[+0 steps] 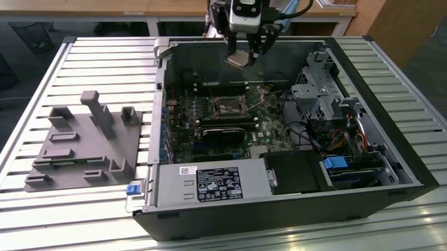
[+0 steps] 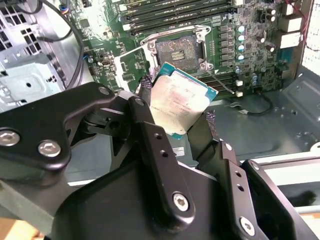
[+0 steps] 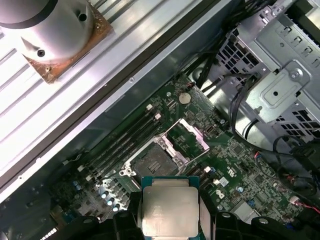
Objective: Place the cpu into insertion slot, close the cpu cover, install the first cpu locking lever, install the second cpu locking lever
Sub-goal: 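Place the cpu into insertion slot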
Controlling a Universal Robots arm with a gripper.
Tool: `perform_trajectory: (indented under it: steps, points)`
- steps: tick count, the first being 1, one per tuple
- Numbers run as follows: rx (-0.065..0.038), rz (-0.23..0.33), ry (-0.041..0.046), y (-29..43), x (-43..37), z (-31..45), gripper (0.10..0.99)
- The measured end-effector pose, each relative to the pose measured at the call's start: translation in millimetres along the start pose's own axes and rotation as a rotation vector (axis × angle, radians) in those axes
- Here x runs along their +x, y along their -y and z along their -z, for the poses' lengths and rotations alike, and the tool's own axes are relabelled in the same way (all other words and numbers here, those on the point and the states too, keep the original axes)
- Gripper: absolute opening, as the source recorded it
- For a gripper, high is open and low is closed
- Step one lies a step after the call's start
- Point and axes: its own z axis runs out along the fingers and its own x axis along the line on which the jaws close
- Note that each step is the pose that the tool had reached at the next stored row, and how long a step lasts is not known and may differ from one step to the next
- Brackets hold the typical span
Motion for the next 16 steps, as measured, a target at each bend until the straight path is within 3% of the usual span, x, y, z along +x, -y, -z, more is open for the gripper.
perform_trajectory:
  steps: [16]
  points:
    - [-0.003,-0.146,0.0131,0.0,0.0,-0.7,0.537]
